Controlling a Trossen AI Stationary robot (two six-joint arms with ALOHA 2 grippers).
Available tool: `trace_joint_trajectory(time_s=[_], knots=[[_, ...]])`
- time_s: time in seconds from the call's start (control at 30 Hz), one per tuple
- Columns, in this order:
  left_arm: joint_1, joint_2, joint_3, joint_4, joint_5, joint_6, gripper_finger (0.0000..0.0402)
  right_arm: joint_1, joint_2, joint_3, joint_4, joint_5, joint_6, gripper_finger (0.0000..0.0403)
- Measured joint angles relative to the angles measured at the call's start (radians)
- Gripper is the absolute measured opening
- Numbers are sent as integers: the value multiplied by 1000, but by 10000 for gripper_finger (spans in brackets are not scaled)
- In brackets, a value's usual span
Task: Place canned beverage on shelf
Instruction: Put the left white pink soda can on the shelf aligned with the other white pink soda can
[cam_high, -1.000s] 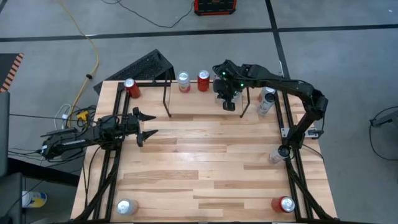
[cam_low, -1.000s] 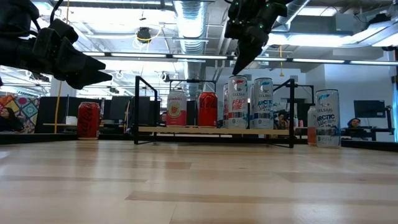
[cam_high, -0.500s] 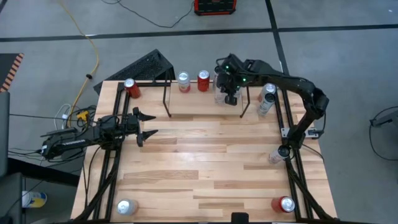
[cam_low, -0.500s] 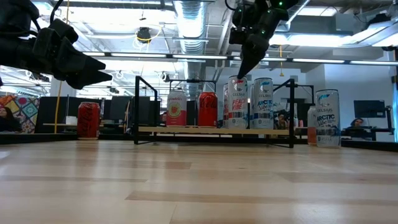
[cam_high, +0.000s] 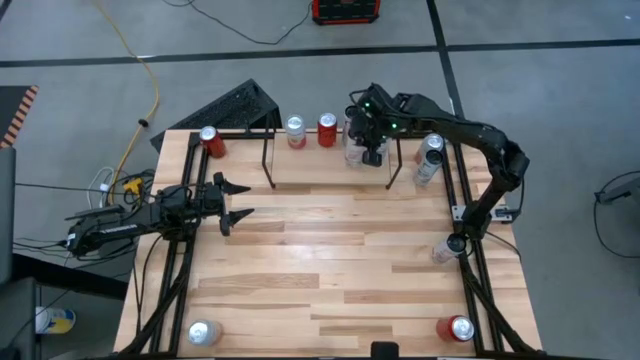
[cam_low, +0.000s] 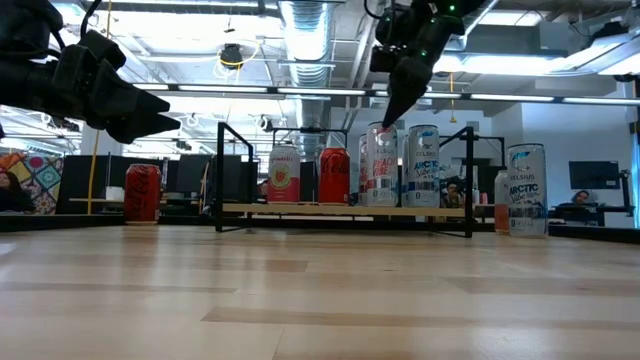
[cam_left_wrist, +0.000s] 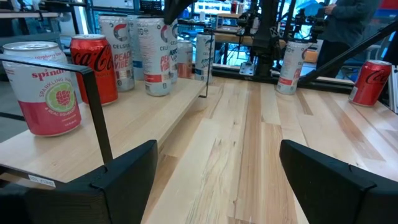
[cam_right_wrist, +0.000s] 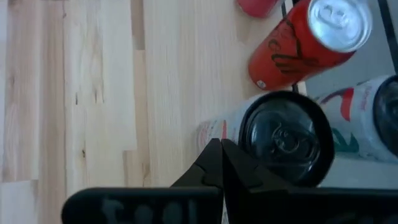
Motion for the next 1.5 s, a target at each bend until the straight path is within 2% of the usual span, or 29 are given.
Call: trace_joint_trajectory(time_s=[0.2, 0.33, 0.53, 0.6, 0.73, 0.8, 0.9, 1.23, 1.5], knots=[[0, 0, 0, 0, 0, 0, 323, 24, 0, -2, -80, -31, 17, 19], [0, 0, 0, 0, 0, 0, 323, 68, -2, -85, -30, -14, 53, 19], [0, 0, 0, 0, 0, 0, 323, 196, -26, -227, 29, 129, 136, 17], [0, 0, 0, 0, 0, 0, 323, 244, -29, -273, 101, 172, 174, 17], [0, 0, 0, 0, 0, 0, 323, 318, -37, -353, 233, 349, 239, 17], [0, 0, 0, 0, 0, 0, 323, 329, -37, -389, 290, 424, 244, 17], [0, 0, 0, 0, 0, 0, 323, 314, -37, -433, 353, 479, 251, 17], [0, 0, 0, 0, 0, 0, 323, 223, -21, -462, 467, 446, 231, 17], [0, 0, 0, 0, 0, 0, 323, 216, -18, -461, 470, 419, 245, 19]])
